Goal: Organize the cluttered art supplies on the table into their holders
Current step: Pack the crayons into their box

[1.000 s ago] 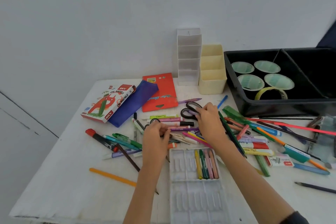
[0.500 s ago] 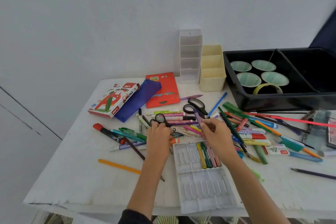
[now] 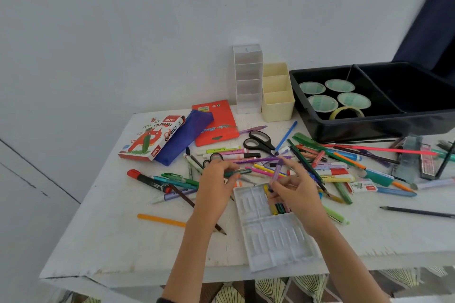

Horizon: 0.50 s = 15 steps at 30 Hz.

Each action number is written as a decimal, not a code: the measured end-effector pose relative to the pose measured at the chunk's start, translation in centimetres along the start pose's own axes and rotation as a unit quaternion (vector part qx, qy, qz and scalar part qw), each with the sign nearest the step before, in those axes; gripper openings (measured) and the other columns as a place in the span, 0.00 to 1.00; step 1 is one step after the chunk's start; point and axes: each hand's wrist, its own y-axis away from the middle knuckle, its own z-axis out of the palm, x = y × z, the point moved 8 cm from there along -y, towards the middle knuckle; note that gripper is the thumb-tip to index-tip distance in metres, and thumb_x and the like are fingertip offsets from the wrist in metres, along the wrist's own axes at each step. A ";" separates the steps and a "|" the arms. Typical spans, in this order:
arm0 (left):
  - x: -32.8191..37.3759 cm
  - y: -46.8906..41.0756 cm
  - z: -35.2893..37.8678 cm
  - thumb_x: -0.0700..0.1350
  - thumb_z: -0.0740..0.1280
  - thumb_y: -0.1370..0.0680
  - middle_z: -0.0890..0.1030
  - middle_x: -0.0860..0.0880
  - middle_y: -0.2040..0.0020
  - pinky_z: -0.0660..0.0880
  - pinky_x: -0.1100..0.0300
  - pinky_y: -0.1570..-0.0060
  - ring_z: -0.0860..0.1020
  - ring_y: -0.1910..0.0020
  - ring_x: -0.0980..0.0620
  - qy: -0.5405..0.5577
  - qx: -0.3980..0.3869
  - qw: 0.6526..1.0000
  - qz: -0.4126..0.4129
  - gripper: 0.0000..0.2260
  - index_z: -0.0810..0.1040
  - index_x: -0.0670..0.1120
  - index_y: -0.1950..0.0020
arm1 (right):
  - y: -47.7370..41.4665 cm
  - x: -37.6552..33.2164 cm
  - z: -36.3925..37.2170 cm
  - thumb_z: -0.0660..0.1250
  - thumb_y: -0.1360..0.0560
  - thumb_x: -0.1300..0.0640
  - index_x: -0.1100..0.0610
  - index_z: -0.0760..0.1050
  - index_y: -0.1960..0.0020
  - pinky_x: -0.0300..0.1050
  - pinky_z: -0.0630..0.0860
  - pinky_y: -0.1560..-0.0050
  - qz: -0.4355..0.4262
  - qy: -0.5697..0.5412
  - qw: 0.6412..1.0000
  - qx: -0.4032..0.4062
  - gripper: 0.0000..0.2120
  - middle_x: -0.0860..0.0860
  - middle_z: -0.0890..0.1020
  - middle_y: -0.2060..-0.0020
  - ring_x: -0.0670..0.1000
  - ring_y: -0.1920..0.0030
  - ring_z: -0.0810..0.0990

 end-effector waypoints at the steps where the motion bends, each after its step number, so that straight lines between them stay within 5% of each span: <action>1: 0.1 0.3 -0.1 0.38 0.69 0.26 0.78 0.51 0.52 0.74 0.69 0.55 0.76 0.54 0.56 0.044 0.008 0.999 -0.011 0.08 0.80 0.46 0.47 | 0.2 0.0 0.1 0.67 0.27 0.69 0.51 0.70 0.37 0.49 0.81 0.64 -0.011 0.016 1.000 0.003 0.23 0.61 0.82 0.63 0.55 0.66 0.82; 9: -0.9 2.7 0.6 0.36 0.71 0.28 0.83 0.50 0.55 0.76 0.69 0.59 0.82 0.56 0.56 0.277 0.036 0.950 -0.138 0.07 0.81 0.44 0.53 | 2.1 -0.1 0.5 0.70 0.30 0.67 0.45 0.69 0.39 0.37 0.77 0.68 -0.114 0.220 0.969 0.014 0.26 0.50 0.78 0.62 0.42 0.68 0.77; 15: -1.7 4.5 2.0 0.37 0.71 0.28 0.82 0.48 0.56 0.79 0.62 0.57 0.82 0.56 0.52 0.315 0.042 0.935 -0.158 0.10 0.79 0.47 0.48 | 2.6 0.5 2.2 0.67 0.27 0.64 0.51 0.71 0.36 0.38 0.75 0.60 -0.162 0.341 0.926 0.007 0.21 0.47 0.76 0.61 0.45 0.62 0.76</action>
